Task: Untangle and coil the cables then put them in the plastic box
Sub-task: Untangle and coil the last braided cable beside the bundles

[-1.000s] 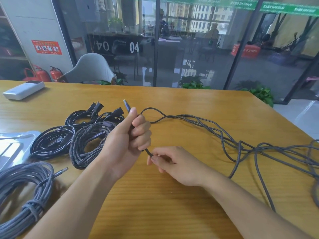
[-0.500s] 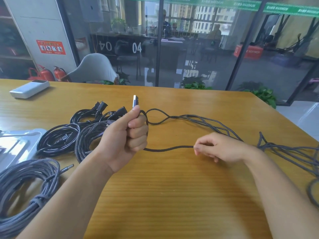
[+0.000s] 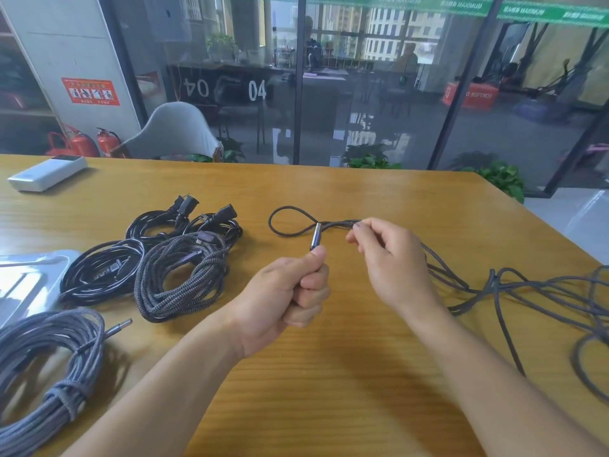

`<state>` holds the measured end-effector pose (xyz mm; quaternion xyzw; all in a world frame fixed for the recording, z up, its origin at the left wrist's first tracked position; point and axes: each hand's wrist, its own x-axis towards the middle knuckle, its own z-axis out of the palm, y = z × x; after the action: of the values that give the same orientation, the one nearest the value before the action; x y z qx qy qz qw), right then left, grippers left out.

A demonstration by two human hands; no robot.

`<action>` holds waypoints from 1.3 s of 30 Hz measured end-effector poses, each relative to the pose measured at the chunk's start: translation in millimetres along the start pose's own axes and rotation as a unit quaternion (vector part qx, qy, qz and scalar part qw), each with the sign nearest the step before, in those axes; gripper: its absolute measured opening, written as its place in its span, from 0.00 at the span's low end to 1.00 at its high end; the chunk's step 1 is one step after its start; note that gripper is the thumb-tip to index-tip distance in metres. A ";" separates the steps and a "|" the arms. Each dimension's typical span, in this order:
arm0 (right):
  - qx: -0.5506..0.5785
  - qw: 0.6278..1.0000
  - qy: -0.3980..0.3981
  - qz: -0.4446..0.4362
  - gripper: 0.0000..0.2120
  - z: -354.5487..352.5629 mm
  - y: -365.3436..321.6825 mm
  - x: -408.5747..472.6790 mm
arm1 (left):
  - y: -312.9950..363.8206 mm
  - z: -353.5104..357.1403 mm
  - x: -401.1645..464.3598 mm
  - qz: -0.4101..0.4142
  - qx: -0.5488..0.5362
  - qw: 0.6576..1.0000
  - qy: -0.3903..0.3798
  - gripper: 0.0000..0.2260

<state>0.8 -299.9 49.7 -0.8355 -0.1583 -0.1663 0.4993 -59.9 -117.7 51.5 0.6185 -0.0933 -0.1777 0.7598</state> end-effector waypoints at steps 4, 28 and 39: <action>0.079 0.996 -0.039 0.010 0.13 3.6 -11.2 -7.8 | -3.3 1.7 3.1 0.018 0.024 0.999 0.039 0.21; 0.055 0.925 -0.372 0.054 0.11 13.3 -32.9 -35.9 | -0.1 -16.0 7.0 0.167 0.044 0.947 0.273 0.22; -0.027 0.866 -0.484 0.119 0.32 24.4 -24.9 -37.2 | 13.6 -9.8 -2.8 0.131 -0.179 0.970 0.096 0.21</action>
<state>-40.3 -270.7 42.2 -0.8367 -0.2746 0.3157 0.3534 -56.8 -105.3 62.8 0.4690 -0.0666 -0.0302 0.8802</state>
